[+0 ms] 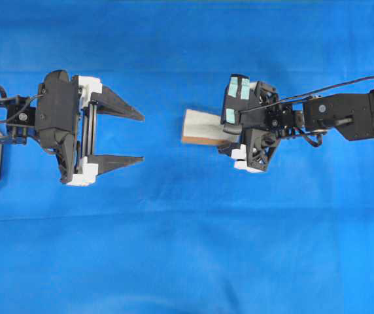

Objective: Hand over the sponge with the left arm and wipe it with the right arm.
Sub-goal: 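Lower the sponge to the table center with the right gripper, then open the right gripper and release the sponge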

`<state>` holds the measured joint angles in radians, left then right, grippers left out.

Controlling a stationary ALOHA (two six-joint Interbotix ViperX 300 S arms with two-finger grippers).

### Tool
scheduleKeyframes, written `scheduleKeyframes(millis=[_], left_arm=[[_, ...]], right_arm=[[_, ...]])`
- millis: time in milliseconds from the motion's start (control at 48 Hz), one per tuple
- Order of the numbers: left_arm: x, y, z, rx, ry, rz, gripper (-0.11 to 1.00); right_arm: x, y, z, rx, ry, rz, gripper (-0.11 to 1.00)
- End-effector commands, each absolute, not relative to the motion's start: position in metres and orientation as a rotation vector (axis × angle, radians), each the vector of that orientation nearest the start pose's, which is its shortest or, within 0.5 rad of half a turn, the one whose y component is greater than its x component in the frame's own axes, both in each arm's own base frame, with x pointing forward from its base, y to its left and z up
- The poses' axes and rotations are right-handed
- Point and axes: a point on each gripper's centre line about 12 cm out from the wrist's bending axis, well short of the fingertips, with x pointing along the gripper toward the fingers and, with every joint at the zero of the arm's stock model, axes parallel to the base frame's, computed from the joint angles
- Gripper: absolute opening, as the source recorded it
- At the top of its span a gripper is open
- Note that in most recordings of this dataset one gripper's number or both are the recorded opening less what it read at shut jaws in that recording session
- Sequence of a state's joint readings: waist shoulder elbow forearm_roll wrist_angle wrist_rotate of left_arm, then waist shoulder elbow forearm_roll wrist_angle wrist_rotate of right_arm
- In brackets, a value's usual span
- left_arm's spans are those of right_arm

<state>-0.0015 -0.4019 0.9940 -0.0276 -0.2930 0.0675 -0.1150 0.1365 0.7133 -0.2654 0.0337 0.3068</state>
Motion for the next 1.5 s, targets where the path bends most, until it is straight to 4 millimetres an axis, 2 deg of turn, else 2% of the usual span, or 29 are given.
scheduleKeyframes(millis=[0, 209, 459, 584, 771, 959, 1147, 1334, 1480], left_arm=[[0.301, 0.0, 0.231, 0.041, 0.276, -0.002, 0.9], [0.301, 0.0, 0.23, 0.041, 0.279, -0.002, 0.9], [0.3, 0.0, 0.231, 0.041, 0.276, -0.002, 0.9], [0.3, 0.0, 0.23, 0.041, 0.279, -0.002, 0.9], [0.301, 0.0, 0.23, 0.04, 0.279, -0.001, 0.9], [0.302, 0.0, 0.23, 0.041, 0.279, -0.002, 0.9], [0.297, 0.0, 0.239, 0.038, 0.249, 0.0, 0.88], [0.282, 0.0, 0.252, 0.039, 0.219, -0.001, 0.88], [0.263, 0.0, 0.259, 0.038, 0.209, 0.001, 0.88]], right_arm=[[0.376, -0.039, 0.12, 0.079, 0.829, -0.123, 0.73], [0.372, -0.036, 0.148, 0.062, 0.781, -0.119, 0.73], [0.358, -0.037, 0.201, 0.021, 0.684, -0.125, 0.73], [0.35, -0.035, 0.218, 0.018, 0.635, -0.123, 0.73], [0.342, -0.033, 0.22, 0.02, 0.625, -0.12, 0.73], [0.343, -0.034, 0.222, 0.021, 0.61, -0.118, 0.73], [0.339, -0.032, 0.232, 0.02, 0.585, -0.116, 0.73], [0.314, -0.03, 0.254, 0.016, 0.539, -0.125, 0.73], [0.286, -0.028, 0.27, 0.015, 0.473, -0.128, 0.73]])
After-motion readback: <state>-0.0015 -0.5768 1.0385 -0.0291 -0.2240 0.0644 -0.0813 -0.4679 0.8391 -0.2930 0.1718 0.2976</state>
